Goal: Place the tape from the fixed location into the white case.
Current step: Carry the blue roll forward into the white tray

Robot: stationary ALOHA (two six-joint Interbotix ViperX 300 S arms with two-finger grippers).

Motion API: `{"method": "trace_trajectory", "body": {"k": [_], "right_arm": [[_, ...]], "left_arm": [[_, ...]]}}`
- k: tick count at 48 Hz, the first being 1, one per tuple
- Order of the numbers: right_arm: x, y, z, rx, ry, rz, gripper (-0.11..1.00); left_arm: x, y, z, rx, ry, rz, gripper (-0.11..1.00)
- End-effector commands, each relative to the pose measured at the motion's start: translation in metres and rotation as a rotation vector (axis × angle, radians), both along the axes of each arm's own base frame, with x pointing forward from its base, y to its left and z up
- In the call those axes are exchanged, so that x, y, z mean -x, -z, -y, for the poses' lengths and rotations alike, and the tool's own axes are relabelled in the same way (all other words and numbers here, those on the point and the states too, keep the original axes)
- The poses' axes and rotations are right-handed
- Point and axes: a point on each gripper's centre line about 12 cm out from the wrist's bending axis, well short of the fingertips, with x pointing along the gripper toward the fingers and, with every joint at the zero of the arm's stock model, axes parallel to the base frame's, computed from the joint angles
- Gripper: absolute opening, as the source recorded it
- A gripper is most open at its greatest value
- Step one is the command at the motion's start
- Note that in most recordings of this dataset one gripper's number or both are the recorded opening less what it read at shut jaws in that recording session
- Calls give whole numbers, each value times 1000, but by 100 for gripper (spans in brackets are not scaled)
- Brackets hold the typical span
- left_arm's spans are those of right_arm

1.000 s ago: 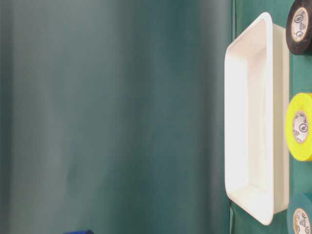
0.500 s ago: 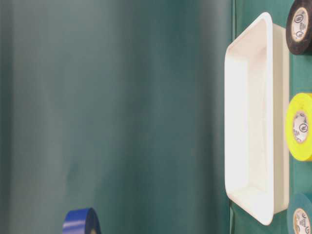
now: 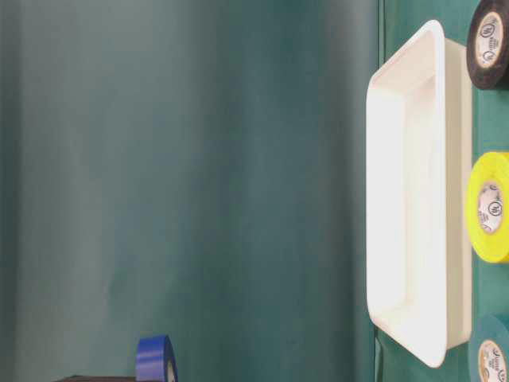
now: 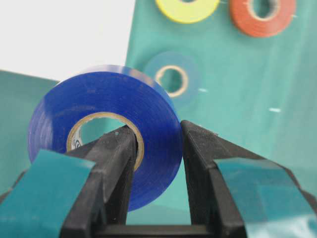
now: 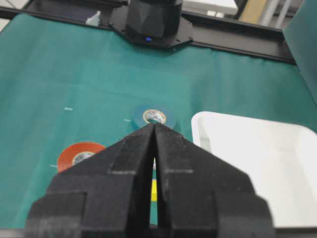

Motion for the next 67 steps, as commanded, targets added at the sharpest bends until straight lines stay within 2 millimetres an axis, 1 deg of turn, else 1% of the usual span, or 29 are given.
{"method": "trace_trajectory", "body": {"k": [1,7,20,33,44,50,61,67], "right_arm": [[-3,-13,0,3,-1,31,0],[-3,-12,0,3,-1,31,0],[-3,-13,0,3,-1,31,0],[-3,-13,0,2,0,31,0],[-3,-13,0,2,1,31,0],[-3,-13,0,2,0,31,0],[-3,-13,0,2,0,31,0],[-3,-13,0,3,-1,32,0]], "left_arm": [[6,-11,-7,-14,-14,27,25],[8,-9,-13,-20,-23,19,25],[7,-5,-14,-20,-22,12,25],[-4,-1,-17,-29,-11,22,25],[-25,-1,-25,-57,25,37,25],[-41,-3,-29,-80,62,47,25],[-72,-2,-44,-109,95,41,25],[-89,-6,-49,-129,118,54,25]]}}
